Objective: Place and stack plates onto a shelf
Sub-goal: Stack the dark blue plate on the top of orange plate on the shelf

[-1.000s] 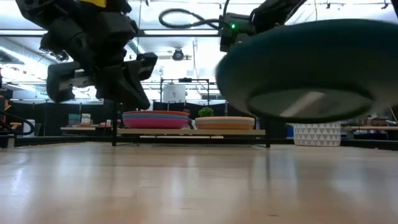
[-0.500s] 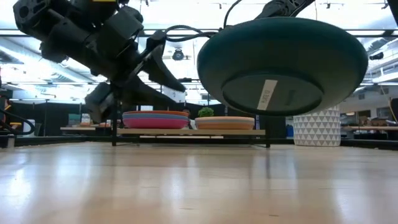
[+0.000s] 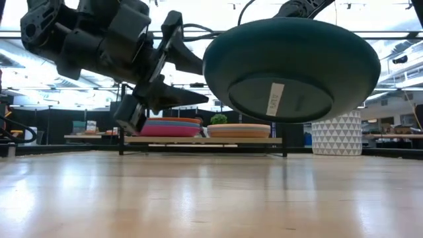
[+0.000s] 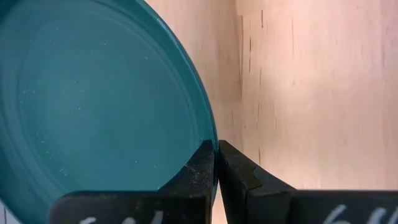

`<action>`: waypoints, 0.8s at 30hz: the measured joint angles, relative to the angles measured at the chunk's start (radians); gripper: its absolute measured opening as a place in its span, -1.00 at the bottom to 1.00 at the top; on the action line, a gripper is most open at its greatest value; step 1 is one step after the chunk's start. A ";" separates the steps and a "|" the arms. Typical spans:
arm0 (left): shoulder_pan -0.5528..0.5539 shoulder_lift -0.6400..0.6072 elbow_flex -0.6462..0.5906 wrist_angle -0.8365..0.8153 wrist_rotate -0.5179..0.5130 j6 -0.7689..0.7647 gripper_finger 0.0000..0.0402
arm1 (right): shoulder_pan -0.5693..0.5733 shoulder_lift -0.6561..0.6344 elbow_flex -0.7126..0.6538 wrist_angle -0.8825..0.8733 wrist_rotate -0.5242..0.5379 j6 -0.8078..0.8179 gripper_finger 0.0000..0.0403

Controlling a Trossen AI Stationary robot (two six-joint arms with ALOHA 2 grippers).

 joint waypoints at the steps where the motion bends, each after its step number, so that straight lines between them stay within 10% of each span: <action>1: 0.001 0.007 0.006 -0.001 0.025 0.010 0.05 | 0.000 0.000 0.000 0.004 0.000 0.002 -0.91; 24: 0.001 0.032 0.030 0.008 0.148 -0.007 -0.56 | 0.000 -0.002 0.000 0.101 -0.007 0.041 -0.70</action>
